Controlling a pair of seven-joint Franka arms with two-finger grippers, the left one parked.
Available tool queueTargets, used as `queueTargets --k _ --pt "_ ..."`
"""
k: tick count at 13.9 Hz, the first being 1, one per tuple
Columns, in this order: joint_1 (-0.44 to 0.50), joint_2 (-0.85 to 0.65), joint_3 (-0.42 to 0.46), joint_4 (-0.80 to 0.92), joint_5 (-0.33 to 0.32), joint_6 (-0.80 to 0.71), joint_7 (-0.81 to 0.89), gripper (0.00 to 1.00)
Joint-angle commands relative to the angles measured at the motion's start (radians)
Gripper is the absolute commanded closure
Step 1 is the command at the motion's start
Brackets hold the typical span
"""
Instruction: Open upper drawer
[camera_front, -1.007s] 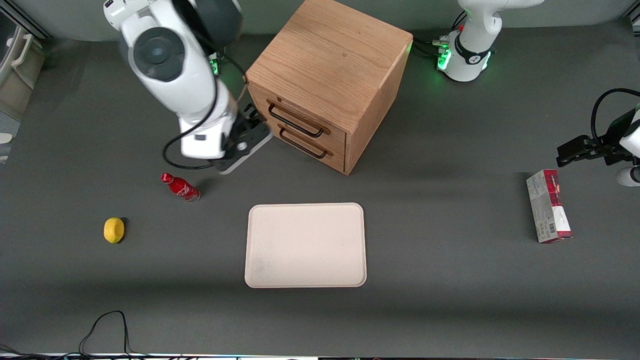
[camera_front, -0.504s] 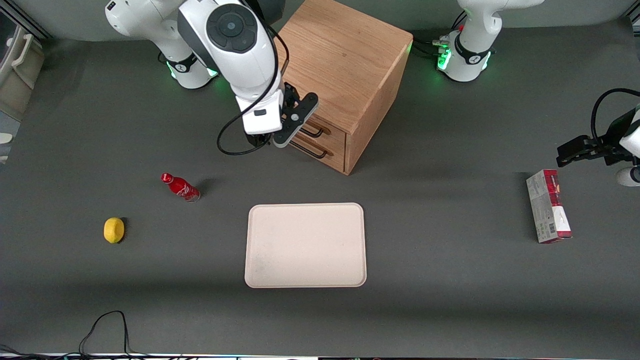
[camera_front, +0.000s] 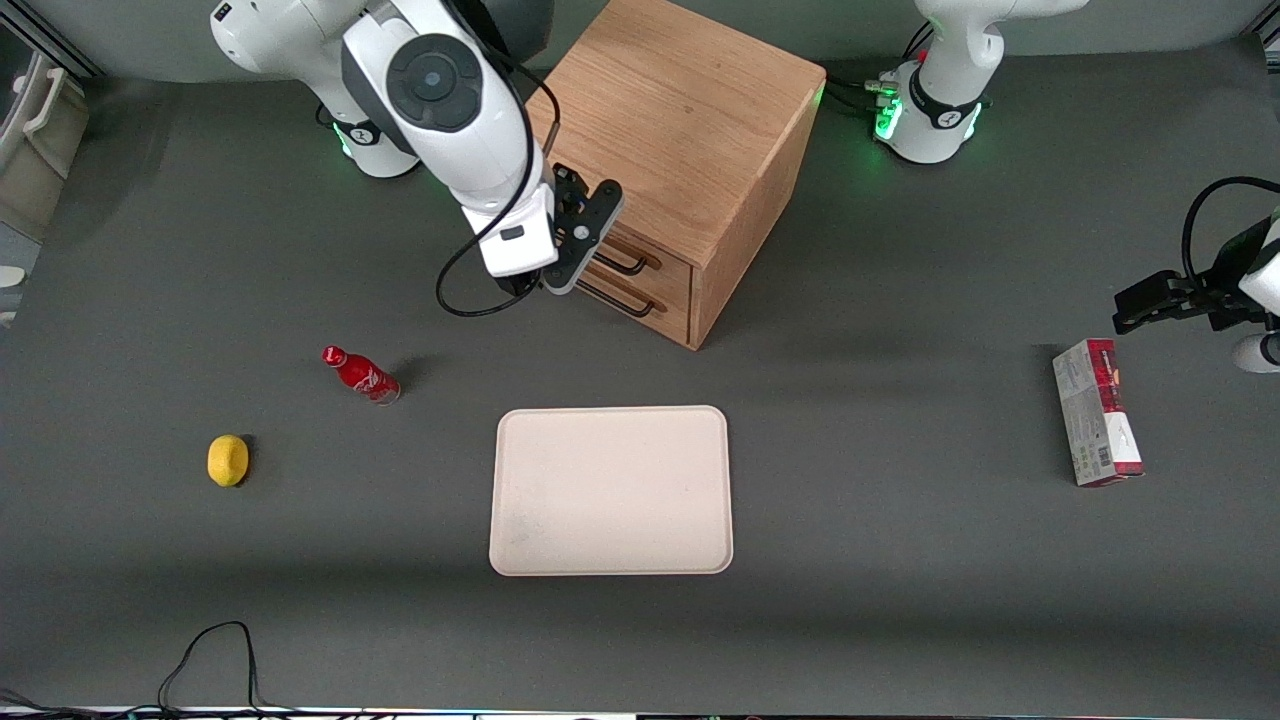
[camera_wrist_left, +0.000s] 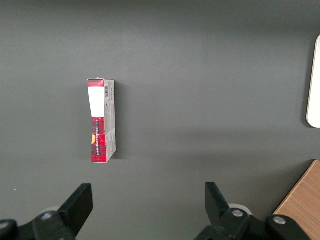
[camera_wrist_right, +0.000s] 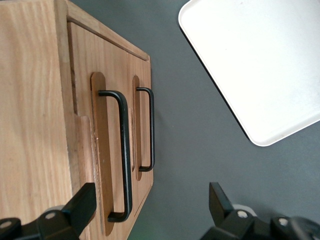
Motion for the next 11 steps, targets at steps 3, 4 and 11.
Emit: queueTargets --k 3,4,11 --pt "0.005 -0.051 -0.014 -0.083 0.037 0.040 -0.057 0.00" --pt "0.010 -0.052 -0.014 -0.106 0.037 0.069 -0.057 0.00" --pt "0.022 -0.052 -0.003 -0.229 0.038 0.224 -0.054 0.00"
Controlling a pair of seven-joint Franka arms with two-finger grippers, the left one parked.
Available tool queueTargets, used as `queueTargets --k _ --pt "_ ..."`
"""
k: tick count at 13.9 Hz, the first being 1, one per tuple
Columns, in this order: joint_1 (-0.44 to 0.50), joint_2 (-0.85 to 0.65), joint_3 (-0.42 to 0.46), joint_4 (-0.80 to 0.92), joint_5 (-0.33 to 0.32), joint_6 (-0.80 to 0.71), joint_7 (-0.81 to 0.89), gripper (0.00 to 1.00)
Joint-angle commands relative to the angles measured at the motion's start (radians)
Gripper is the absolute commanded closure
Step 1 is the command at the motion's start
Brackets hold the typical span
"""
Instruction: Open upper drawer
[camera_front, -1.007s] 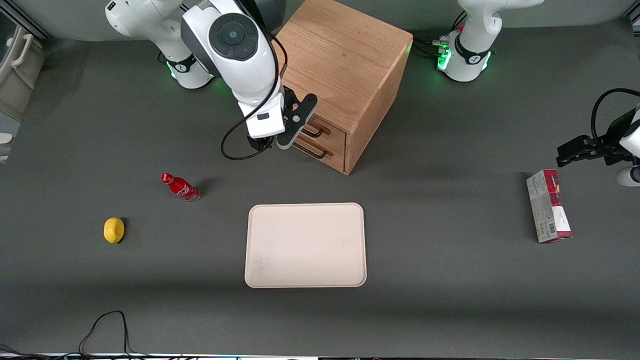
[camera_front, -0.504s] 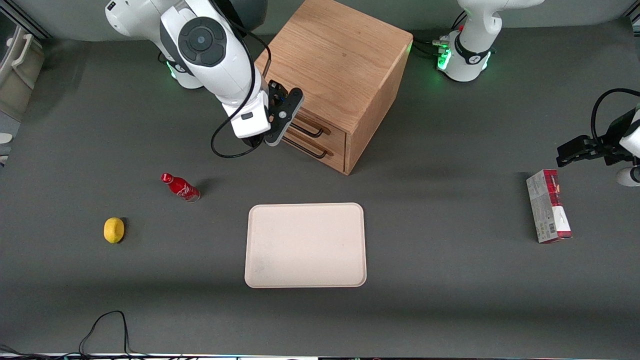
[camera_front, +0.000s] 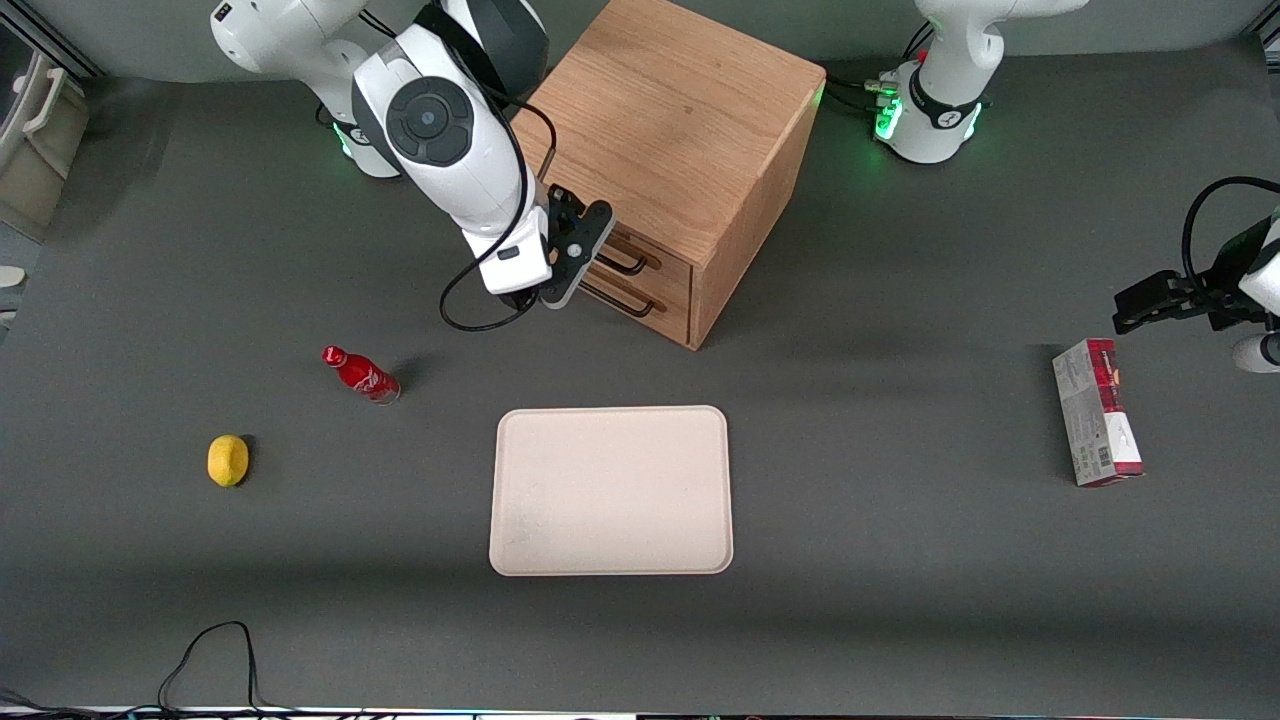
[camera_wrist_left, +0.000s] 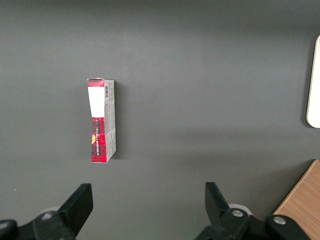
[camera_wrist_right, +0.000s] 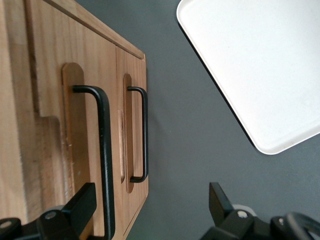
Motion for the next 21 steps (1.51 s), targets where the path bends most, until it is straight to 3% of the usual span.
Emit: queueTargets --k 1,21 --pt "0.035 -0.025 -0.005 -0.064 0.035 0.064 -0.025 0.00" --pt "0.035 0.016 -0.014 -0.155 0.027 0.194 -0.020 0.00"
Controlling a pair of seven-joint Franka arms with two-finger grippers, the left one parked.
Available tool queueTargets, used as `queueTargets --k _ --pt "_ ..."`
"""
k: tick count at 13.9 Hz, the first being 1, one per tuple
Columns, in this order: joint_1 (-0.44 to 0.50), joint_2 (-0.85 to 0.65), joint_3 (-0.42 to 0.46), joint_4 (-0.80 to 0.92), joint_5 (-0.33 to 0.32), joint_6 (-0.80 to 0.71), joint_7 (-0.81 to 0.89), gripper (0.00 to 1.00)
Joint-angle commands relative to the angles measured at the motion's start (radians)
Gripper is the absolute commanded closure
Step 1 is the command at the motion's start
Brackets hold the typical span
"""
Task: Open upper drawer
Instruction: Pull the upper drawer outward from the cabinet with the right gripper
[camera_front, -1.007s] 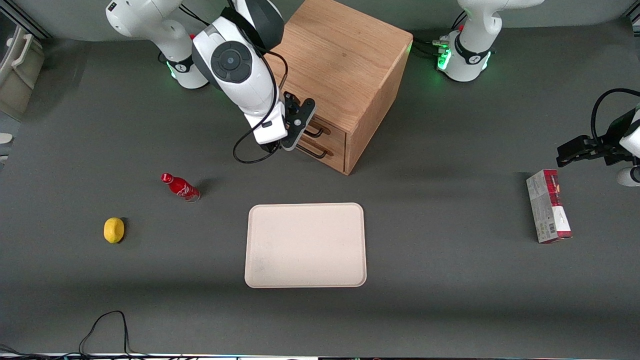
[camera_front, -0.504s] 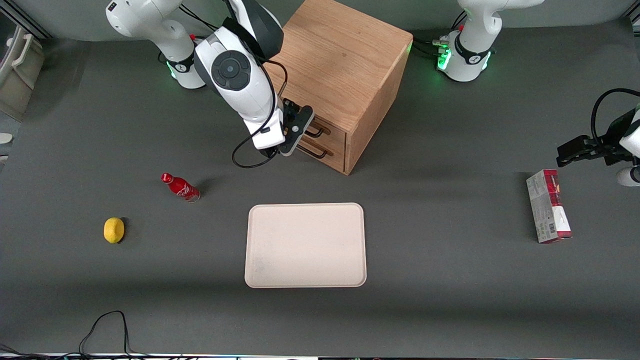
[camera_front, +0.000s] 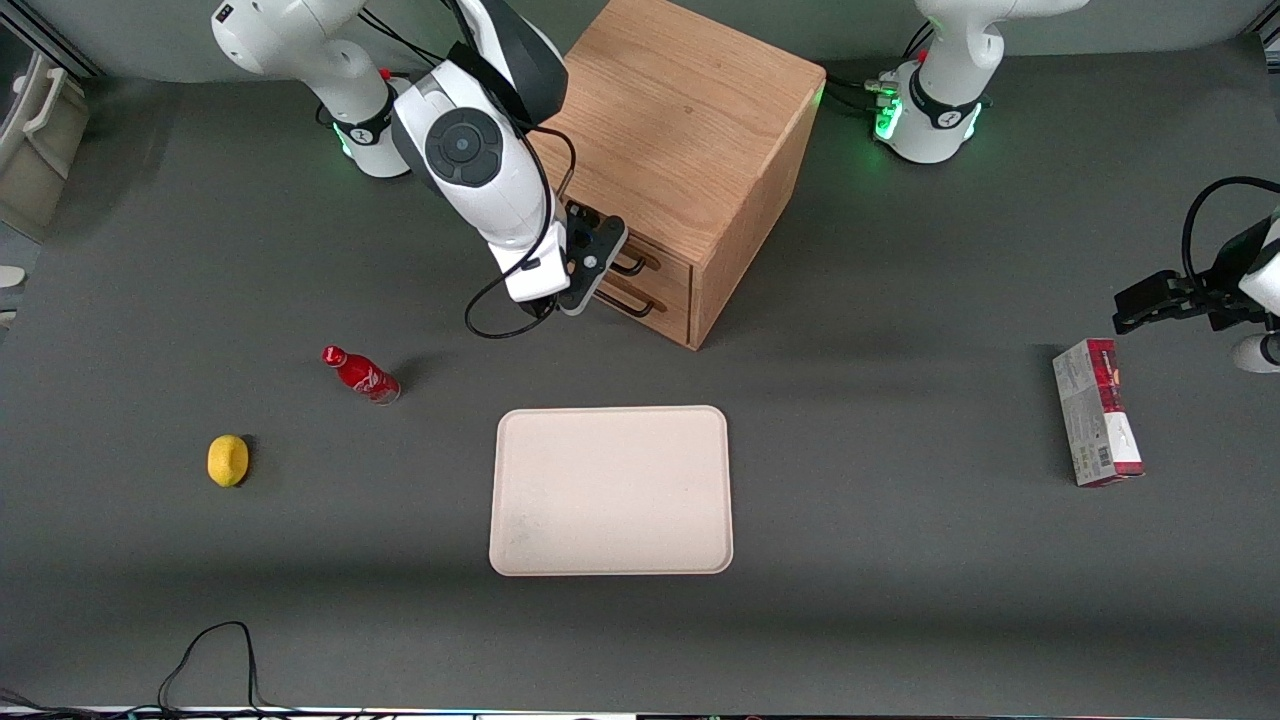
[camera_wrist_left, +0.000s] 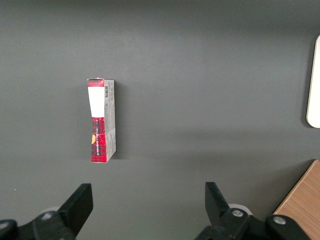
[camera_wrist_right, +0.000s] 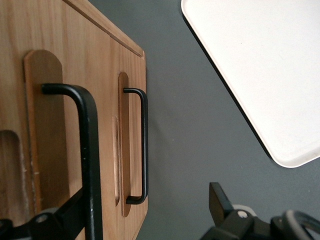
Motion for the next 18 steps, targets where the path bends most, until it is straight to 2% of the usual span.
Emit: queueTargets --k 1,9,14,18 --pt "-0.004 0.011 -0.011 -0.016 0.015 0.031 -0.020 0.00" --pt "-0.043 0.018 -0.028 0.011 0.013 0.031 -0.018 0.00" --pt "-0.085 0.075 -0.028 0.094 0.012 0.021 -0.029 0.00" --pt "-0.140 0.107 -0.026 0.128 -0.011 0.021 -0.099 0.00"
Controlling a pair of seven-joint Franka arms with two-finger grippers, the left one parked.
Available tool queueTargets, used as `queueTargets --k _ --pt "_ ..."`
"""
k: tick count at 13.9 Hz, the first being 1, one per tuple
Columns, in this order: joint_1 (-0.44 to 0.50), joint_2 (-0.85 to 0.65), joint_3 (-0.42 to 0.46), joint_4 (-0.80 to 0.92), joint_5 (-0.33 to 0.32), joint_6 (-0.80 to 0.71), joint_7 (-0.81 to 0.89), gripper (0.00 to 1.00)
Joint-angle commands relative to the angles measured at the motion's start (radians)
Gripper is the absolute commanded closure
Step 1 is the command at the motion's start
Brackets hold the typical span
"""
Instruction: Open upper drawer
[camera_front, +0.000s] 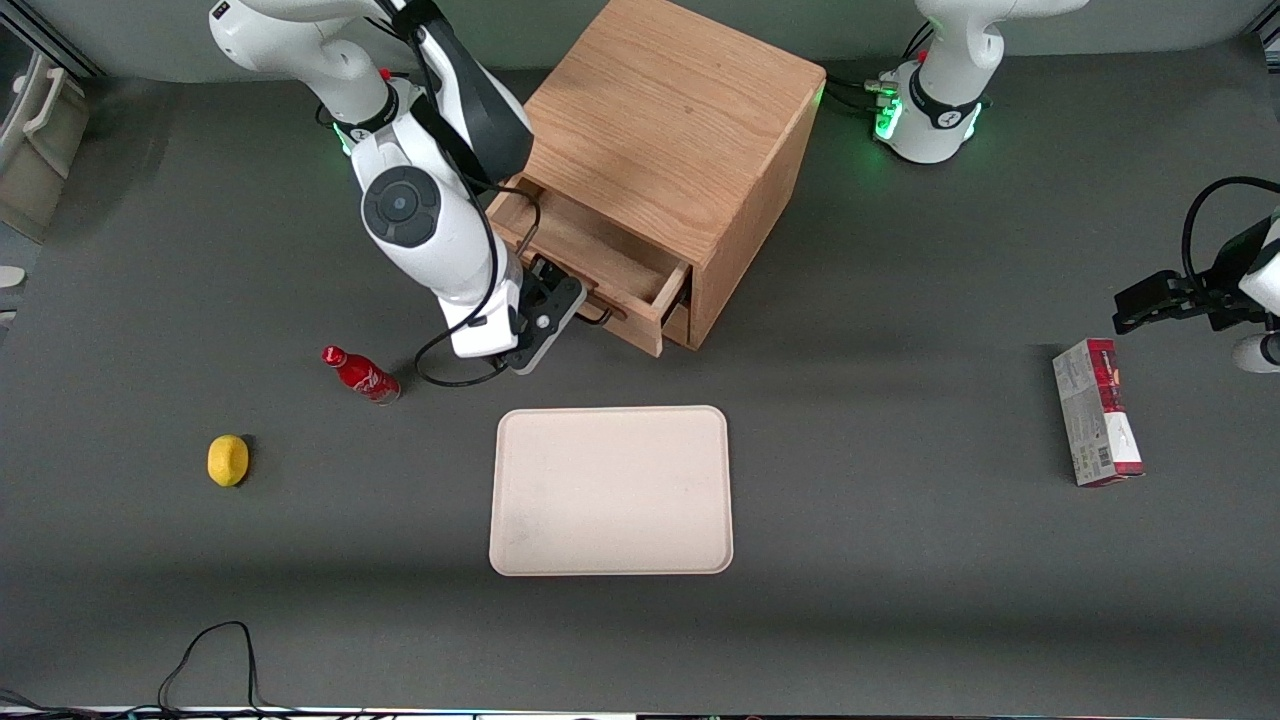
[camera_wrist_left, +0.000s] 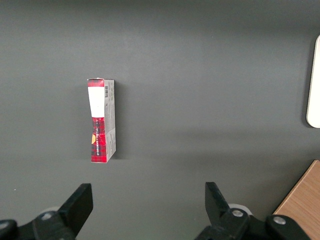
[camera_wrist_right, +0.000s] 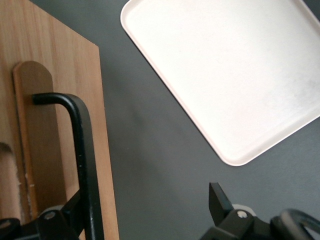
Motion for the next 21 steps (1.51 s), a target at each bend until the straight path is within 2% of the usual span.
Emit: queueTargets --k 1,13,21 --pt "-0.036 0.035 0.002 0.048 -0.008 -0.006 -0.046 0.00" --pt "-0.144 0.132 0.002 0.207 -0.008 -0.059 -0.043 0.00" --pt "-0.181 0.178 0.002 0.276 -0.010 -0.073 -0.049 0.00"
